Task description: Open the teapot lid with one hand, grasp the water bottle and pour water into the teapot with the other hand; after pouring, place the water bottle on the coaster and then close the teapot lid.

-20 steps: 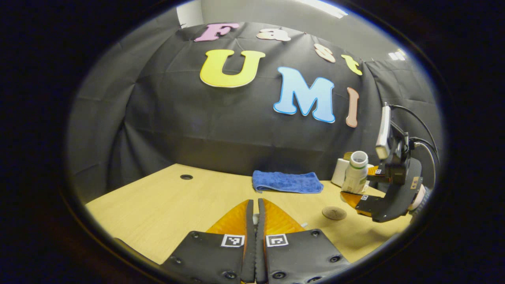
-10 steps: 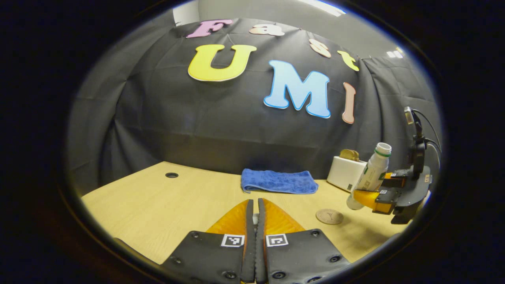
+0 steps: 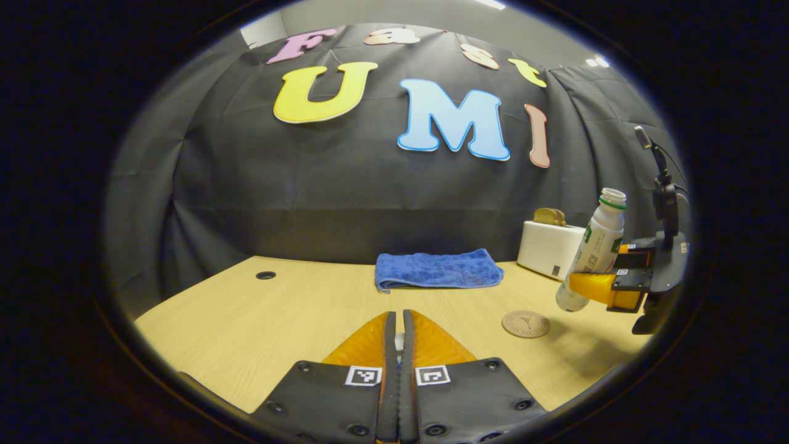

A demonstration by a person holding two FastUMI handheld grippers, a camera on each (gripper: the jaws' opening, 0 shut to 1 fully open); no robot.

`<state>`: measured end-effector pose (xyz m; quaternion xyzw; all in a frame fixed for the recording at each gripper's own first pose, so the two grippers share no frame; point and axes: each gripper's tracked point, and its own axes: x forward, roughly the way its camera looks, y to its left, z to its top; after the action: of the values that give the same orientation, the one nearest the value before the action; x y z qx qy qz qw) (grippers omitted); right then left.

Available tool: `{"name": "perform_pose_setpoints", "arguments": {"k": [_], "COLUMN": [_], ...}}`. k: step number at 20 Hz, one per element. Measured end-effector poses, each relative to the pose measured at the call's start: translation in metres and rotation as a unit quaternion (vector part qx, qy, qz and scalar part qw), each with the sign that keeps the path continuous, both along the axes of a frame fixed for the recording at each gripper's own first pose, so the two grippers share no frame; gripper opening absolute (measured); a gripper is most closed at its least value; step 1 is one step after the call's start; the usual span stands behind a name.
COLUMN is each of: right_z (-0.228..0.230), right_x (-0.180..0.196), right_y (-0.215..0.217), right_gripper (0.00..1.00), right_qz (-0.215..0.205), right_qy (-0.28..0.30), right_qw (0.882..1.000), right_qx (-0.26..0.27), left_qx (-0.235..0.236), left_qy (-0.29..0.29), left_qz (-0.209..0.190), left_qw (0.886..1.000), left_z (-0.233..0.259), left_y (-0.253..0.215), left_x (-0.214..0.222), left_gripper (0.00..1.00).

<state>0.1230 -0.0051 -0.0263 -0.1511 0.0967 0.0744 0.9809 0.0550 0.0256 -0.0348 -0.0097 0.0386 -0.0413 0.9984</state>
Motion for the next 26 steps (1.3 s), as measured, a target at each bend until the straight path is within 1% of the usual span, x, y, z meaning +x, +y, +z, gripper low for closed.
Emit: {"name": "perform_pose_setpoints", "arguments": {"k": [6, 7, 8, 11, 13, 14, 15, 16, 17, 18, 21, 26], "right_z": [-0.003, -0.004, -0.004, -0.005, -0.006, -0.007, -0.008, -0.008, -0.009, -0.010, -0.012, -0.022], "right_x": [-0.002, -0.002, -0.003, -0.004, -0.005, -0.005, -0.005, -0.005, -0.005, -0.005, -0.005, -0.001], "right_y": [-0.002, -0.001, -0.001, -0.001, -0.001, -0.001, -0.001, 0.000, -0.001, 0.000, 0.001, 0.009], "right_gripper": [0.76, 0.76, 0.76, 0.75, 0.76, 0.76, 0.76, 0.76, 0.76, 0.76, 0.76, 0.76], "right_qz": [0.000, 0.003, 0.004, 0.008, 0.008, 0.009, 0.010, 0.011, 0.013, 0.014, 0.017, 0.030], "right_qy": [0.003, 0.003, 0.003, 0.004, 0.004, 0.006, 0.007, 0.010, 0.012, 0.013, 0.015, 0.030], "right_qw": [1.000, 1.000, 1.000, 1.000, 1.000, 1.000, 1.000, 1.000, 1.000, 1.000, 1.000, 0.998], "right_qx": [0.006, 0.007, 0.008, 0.010, 0.011, 0.011, 0.011, 0.011, 0.012, 0.013, 0.018, 0.039], "left_qx": [0.015, 0.016, 0.017, 0.020, 0.025, 0.027, 0.028, 0.026, 0.027, 0.025, 0.022, 0.022], "left_qy": [0.009, 0.009, 0.009, 0.018, 0.014, 0.012, 0.011, 0.012, 0.013, 0.015, 0.013, -0.014], "left_qz": [0.004, 0.006, 0.009, 0.012, 0.015, 0.016, 0.018, 0.019, 0.018, 0.011, 0.012, 0.018], "left_qw": [1.000, 1.000, 1.000, 1.000, 0.999, 0.999, 0.999, 0.999, 0.999, 1.000, 1.000, 1.000], "left_z": [-0.009, -0.011, -0.012, -0.019, -0.018, -0.019, -0.021, -0.019, -0.021, -0.022, -0.020, -0.005], "left_y": [-0.004, -0.004, -0.002, -0.003, -0.003, -0.003, -0.004, -0.004, -0.005, -0.007, -0.008, -0.006], "left_x": [0.005, 0.006, 0.006, 0.009, 0.010, 0.010, 0.011, 0.009, 0.009, 0.010, 0.008, -0.004], "left_gripper": [0.10, 0.06, 0.10, 0.10, 0.10, 0.06, 0.06, 0.10, 0.11, 0.14, 0.23, 0.23]}}
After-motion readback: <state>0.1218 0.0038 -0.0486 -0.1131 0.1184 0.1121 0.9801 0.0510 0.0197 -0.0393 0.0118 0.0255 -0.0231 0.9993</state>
